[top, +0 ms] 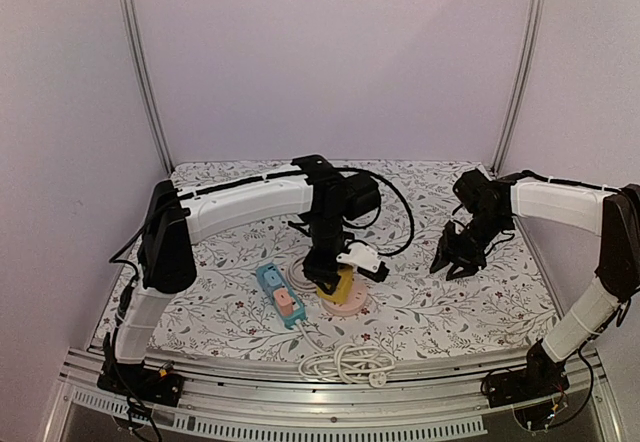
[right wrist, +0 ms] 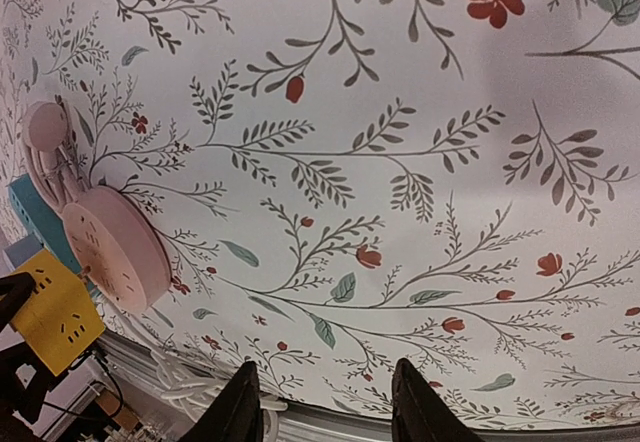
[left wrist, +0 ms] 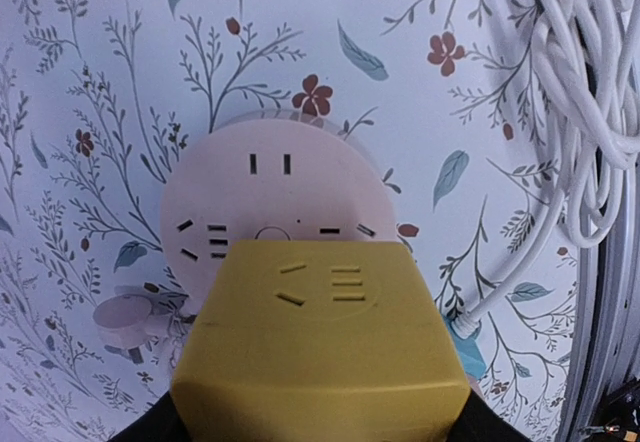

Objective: Insert the plug

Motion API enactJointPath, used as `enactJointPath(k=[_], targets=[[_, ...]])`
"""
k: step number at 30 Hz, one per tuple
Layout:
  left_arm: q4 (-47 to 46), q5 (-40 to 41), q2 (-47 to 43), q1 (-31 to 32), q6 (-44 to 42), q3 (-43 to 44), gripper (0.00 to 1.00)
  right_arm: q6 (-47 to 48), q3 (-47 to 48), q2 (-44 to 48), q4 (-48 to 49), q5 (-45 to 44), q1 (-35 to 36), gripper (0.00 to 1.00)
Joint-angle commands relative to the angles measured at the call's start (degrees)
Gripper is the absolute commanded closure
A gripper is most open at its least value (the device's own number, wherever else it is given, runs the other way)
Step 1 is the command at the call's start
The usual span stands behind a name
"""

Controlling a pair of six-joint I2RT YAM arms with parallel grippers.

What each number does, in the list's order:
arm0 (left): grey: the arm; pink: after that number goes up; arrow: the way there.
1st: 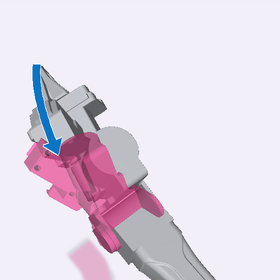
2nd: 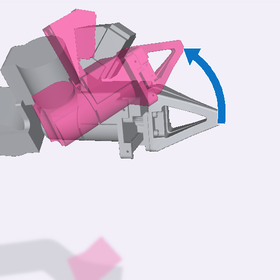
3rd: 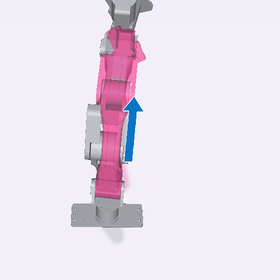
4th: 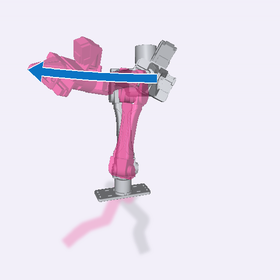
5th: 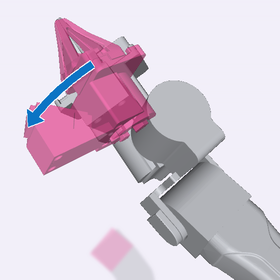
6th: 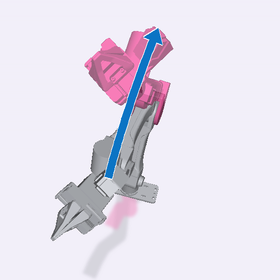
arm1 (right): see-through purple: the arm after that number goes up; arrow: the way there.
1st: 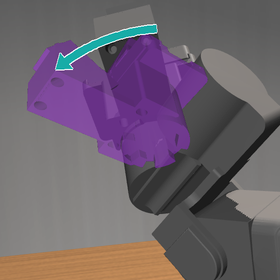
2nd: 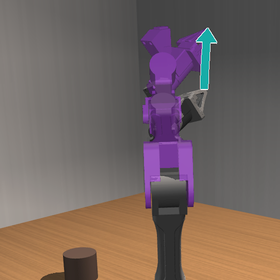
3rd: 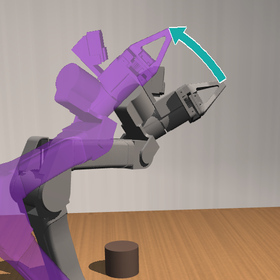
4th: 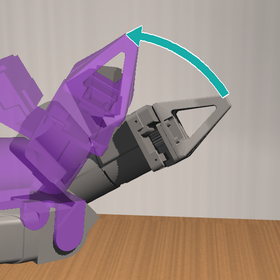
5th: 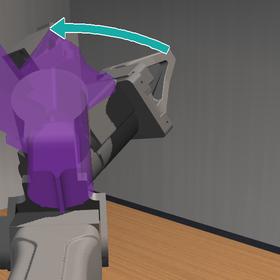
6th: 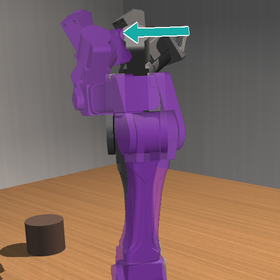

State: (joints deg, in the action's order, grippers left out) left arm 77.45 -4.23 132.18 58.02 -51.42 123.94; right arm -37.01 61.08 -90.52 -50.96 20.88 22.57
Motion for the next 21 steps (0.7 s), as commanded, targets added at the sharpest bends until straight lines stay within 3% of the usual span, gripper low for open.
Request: enactJointPath(k=[1, 21], targets=[[11.1, -0.5, 1.3, 0.4, 0.5, -0.7, 1.0, 0.5, -0.7, -1.1, 0.7, -0.4, 0.5, 0.57], [10.9, -0.9, 2.3, 2.1, 1.4, 2.9, 1.0, 0.6, -1.9, -1.2, 1.5, -0.1, 0.5, 0.58]])
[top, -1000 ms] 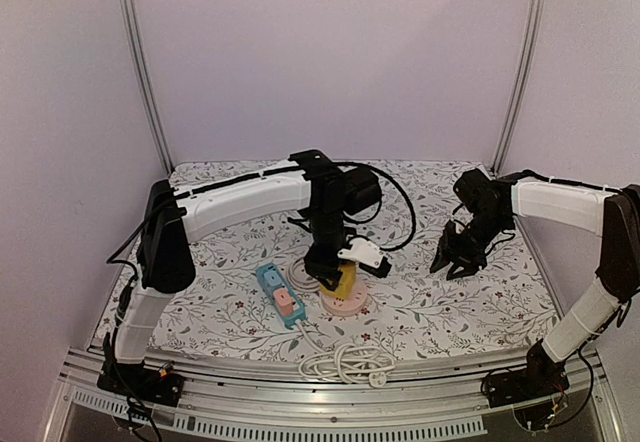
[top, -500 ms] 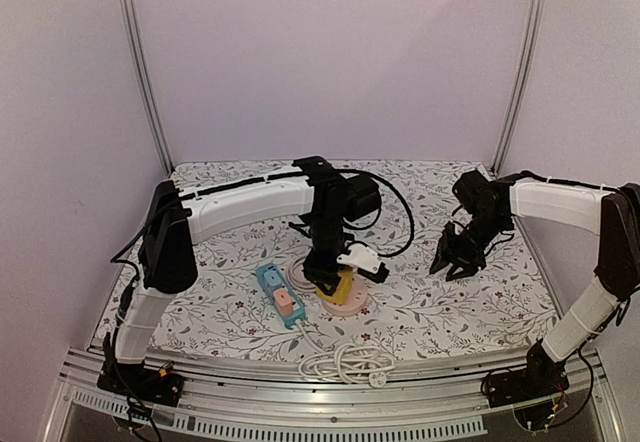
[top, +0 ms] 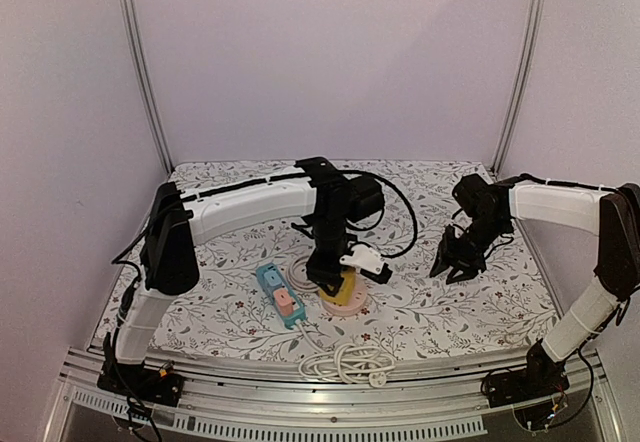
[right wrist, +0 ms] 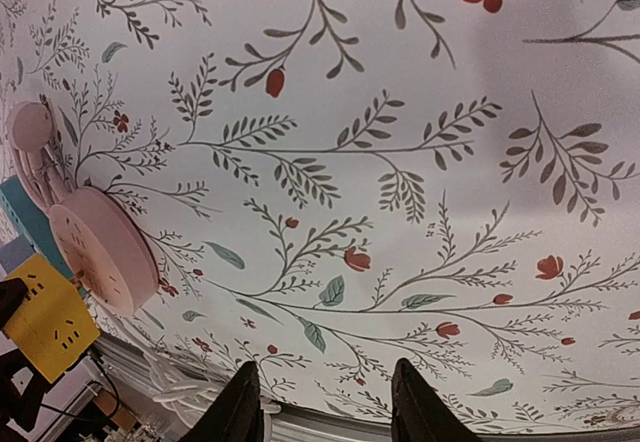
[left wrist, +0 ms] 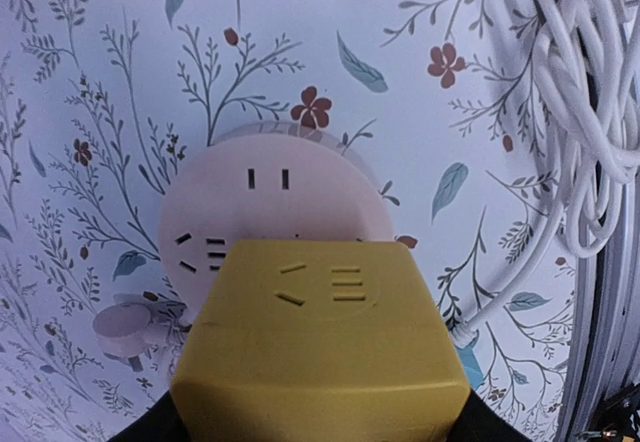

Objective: Insert the plug

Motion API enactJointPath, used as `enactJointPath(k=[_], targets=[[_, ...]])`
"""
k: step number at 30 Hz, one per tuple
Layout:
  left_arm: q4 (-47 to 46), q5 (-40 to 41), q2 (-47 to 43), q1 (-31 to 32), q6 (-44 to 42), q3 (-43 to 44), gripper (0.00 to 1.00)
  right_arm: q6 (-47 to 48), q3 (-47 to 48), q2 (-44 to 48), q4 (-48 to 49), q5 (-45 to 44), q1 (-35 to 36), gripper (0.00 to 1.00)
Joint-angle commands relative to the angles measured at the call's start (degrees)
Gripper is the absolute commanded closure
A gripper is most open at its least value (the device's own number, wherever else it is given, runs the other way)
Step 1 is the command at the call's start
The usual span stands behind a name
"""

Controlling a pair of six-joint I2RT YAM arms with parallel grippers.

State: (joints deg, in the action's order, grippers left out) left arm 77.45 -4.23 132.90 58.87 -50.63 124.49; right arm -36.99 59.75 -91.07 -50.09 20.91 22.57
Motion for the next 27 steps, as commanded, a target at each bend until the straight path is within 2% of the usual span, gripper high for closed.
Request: enactJointPath(k=[1, 19, 27], targets=[[10.9, -0.9, 1.6, 1.4, 0.7, 2.4, 1.0, 0.6, -0.6, -0.7, 0.6, -0.1, 0.4, 0.58], [11.8, -0.3, 1.6, 1.8, 2.0, 1.7, 1.0, 0.9, -1.4, -0.6, 0.7, -0.3, 0.4, 0.58], [10.6, -0.7, 0.0, 1.7, 2.2, -1.6, 1.0, 0.9, -1.6, -0.8, 0.8, -0.3, 0.5, 0.58]])
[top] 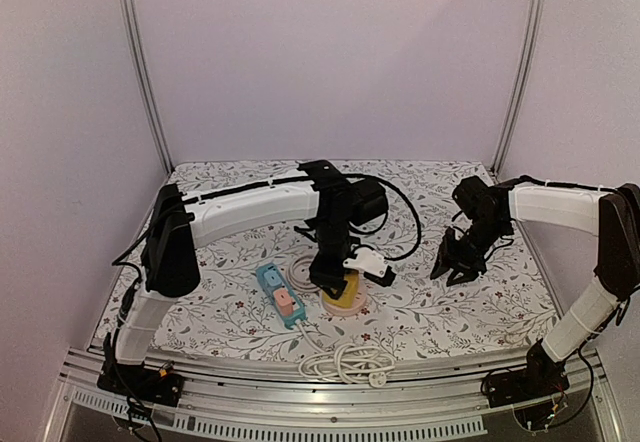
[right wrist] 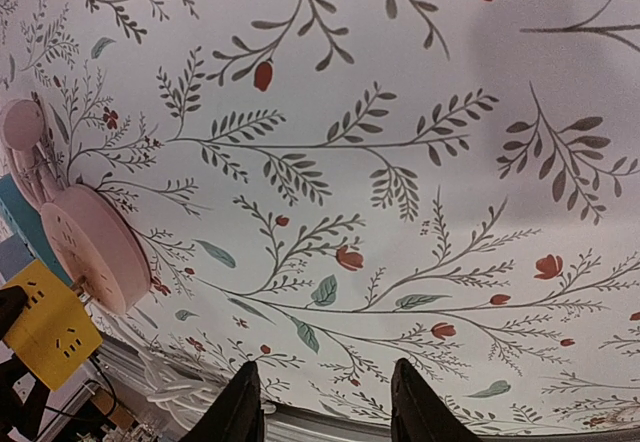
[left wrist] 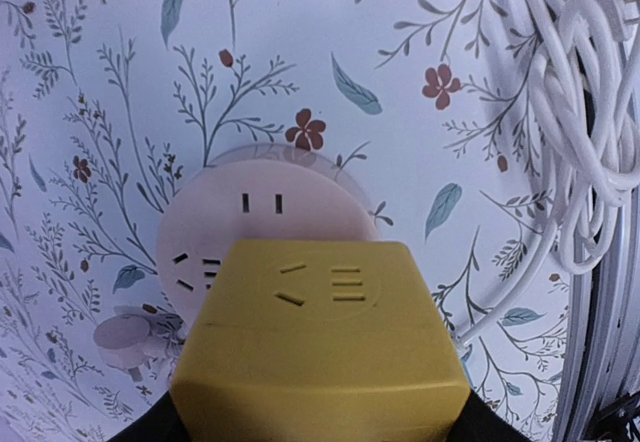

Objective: Insert the plug

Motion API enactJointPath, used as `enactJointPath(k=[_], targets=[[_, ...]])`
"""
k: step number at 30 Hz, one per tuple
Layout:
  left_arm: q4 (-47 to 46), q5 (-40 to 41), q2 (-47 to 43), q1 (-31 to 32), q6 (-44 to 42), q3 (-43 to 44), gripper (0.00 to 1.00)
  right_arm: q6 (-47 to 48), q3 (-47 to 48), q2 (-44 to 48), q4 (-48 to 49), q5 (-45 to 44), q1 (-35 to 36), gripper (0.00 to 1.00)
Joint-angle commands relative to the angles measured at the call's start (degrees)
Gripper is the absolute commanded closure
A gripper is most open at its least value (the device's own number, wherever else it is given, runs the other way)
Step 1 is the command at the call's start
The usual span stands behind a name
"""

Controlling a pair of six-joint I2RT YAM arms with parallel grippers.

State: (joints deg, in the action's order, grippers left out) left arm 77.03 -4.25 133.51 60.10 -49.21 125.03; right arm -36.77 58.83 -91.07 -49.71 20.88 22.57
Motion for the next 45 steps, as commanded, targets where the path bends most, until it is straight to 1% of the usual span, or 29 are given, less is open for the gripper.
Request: enactJointPath(k=[1, 25, 30, 39, 45], targets=[[11.3, -0.8, -0.6, 0.4, 0.8, -2.2, 1.0, 0.7, -0.8, -0.8, 0.4, -0.3, 0.5, 0.58], [9.5, -1.4, -3.6, 0.5, 2.4, -7.7, 1.0, 0.7, -1.4, -0.8, 0.5, -0.1, 0.7, 0.58], [9.1, -1.5, -3.2, 1.1, 2.4, -6.1, 1.0, 0.6, -1.4, -0.9, 0.5, -0.1, 0.9, 0.58], [9.3, 1.2, -2.3, 2.0, 2.2, 1.3, 1.0, 0.4, -1.4, -0.9, 0.5, -0.1, 1.1, 0.58], [10.1, 1.3, -1.8, 2.0, 2.4, 1.1, 1.0, 0.6, -1.5, -0.9, 0.5, -0.1, 1.1, 0.58]])
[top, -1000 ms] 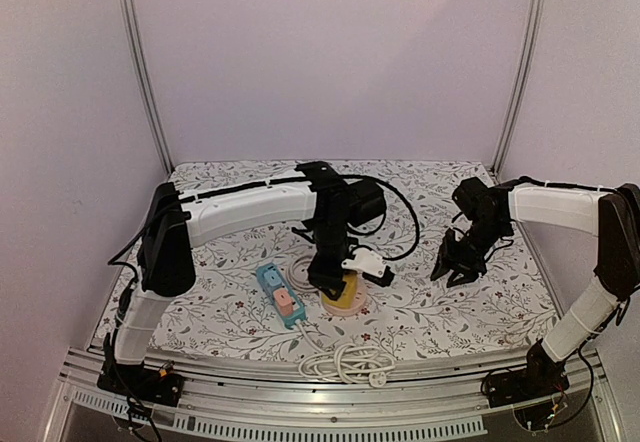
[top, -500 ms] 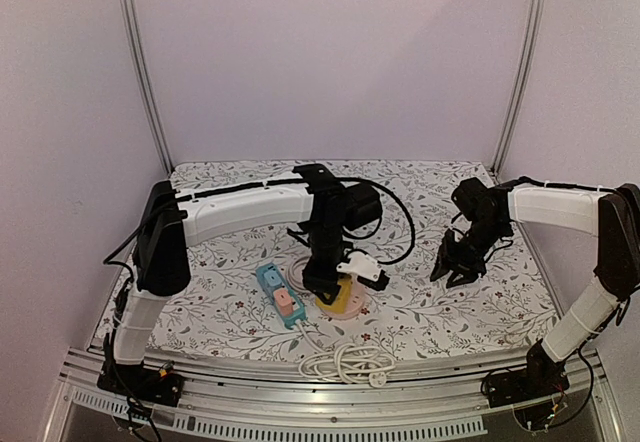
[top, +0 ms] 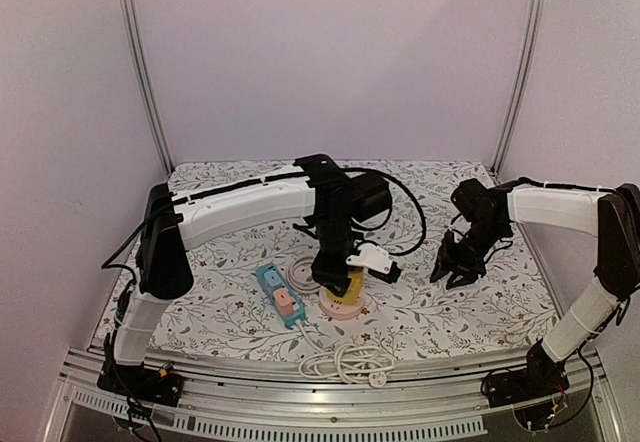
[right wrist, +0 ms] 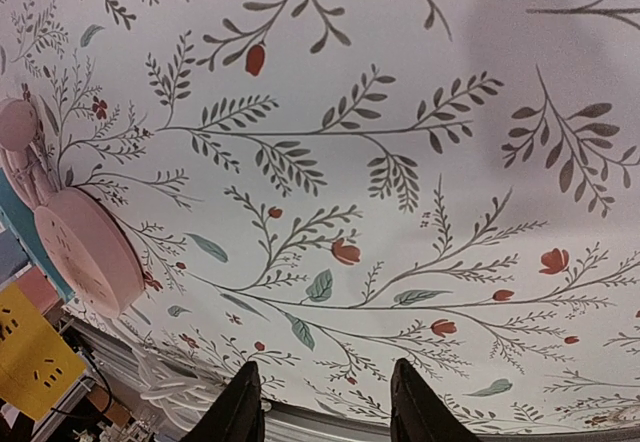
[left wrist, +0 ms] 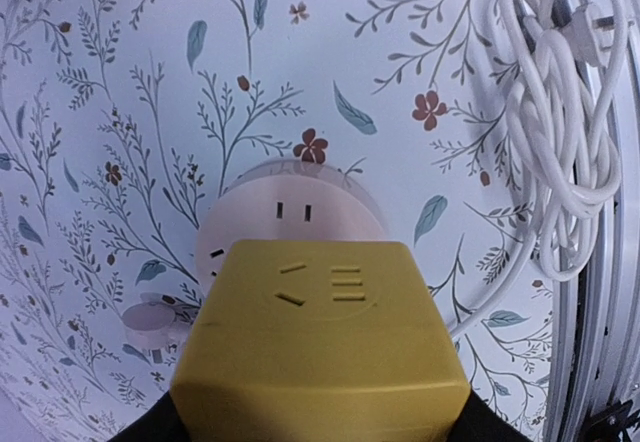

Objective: Insert the plug

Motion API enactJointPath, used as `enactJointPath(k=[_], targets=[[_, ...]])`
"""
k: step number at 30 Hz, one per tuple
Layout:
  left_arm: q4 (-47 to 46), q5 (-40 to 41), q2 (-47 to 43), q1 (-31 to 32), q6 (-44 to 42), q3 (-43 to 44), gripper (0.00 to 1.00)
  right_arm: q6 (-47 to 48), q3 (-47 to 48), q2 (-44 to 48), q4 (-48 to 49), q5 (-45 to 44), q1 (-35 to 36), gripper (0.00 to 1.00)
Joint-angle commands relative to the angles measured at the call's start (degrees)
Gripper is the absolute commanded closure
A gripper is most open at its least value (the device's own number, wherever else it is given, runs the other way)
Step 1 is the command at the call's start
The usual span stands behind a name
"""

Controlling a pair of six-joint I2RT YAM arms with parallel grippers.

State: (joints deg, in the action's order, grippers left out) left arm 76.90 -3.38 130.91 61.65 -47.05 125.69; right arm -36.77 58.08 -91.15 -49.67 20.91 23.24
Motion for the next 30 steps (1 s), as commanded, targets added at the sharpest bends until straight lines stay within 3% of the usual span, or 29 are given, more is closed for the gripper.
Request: enactJointPath(k=[1, 15, 30], targets=[[10.4, 0.4, 0.9, 0.4, 0.2, -0.2, 1.0, 0.6, -0.8, -0.8, 0.4, -0.2, 0.5, 0.58], [9.1, -0.2, 0.5, -0.5, -0.2, -5.1, 1.0, 0.6, -0.9, -1.0, 0.5, -0.3, 0.6, 0.58], [8.3, -0.4, 2.0, -0.4, -0.3, -2.6, 1.0, 0.7, -0.7, -1.8, 0.5, -0.2, 0.6, 0.58]])
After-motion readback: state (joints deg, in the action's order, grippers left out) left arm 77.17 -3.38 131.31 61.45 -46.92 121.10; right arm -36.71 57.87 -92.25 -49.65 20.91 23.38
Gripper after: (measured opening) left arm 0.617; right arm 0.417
